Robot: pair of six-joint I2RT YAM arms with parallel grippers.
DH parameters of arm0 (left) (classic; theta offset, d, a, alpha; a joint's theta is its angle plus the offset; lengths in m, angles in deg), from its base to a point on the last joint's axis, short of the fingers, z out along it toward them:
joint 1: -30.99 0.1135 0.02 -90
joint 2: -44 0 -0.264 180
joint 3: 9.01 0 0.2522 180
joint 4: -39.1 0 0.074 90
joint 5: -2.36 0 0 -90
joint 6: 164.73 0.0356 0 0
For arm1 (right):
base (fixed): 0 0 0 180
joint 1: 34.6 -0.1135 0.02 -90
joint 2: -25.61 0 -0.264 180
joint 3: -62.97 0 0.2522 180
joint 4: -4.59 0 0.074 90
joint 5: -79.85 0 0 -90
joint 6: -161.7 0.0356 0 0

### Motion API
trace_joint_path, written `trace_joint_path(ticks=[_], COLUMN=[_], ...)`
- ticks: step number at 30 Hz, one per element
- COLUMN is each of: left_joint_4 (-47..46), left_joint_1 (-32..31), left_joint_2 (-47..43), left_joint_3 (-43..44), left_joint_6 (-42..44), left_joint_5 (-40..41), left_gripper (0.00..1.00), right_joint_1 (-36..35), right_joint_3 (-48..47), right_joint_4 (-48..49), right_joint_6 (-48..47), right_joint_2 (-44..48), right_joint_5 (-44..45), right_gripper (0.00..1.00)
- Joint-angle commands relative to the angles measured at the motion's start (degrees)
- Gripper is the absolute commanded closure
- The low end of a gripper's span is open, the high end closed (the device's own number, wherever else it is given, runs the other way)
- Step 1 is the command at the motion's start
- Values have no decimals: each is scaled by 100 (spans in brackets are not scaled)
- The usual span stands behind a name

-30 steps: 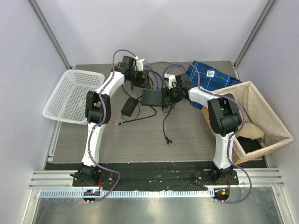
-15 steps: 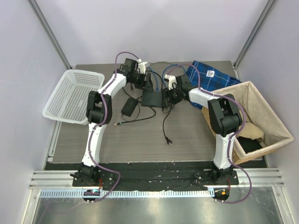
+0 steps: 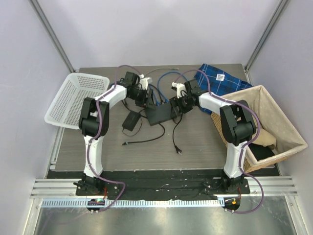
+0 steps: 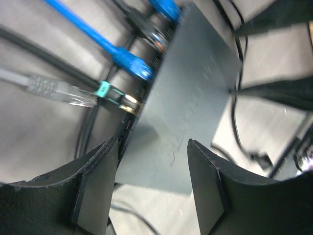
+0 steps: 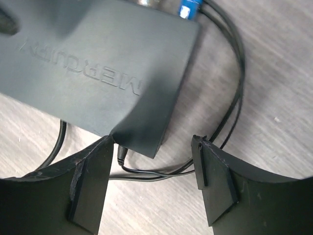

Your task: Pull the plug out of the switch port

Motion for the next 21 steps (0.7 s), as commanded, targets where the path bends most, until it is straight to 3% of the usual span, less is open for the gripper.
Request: trace_joint_path(ticks=[1, 4, 12, 17, 21], left_joint_4=[322, 533, 885, 736, 771], left_joint_1=[-33, -33, -24, -15, 168], left_joint_2=[-953, -1252, -1692, -2149, -2167], left_joint_3=[-584, -944, -1445, -1640, -1219], left_joint_6=[64, 64, 469, 512, 669], left_joint_5=[-579, -817, -422, 201, 1019], left_gripper=[38, 38, 38, 39, 39], right_joint_1=[-12, -29, -222, -337, -337], right_joint_3=[70, 9, -1045, -1669, -1723], right_joint_4=[-111, 3, 3, -32, -32], right_joint_6=[-249, -170, -56, -144, -187], right_joint_2=[227, 105, -651, -1108, -978], right_joint_5=[13, -13, -84, -5, 153], right_gripper=[28, 29, 28, 28, 27])
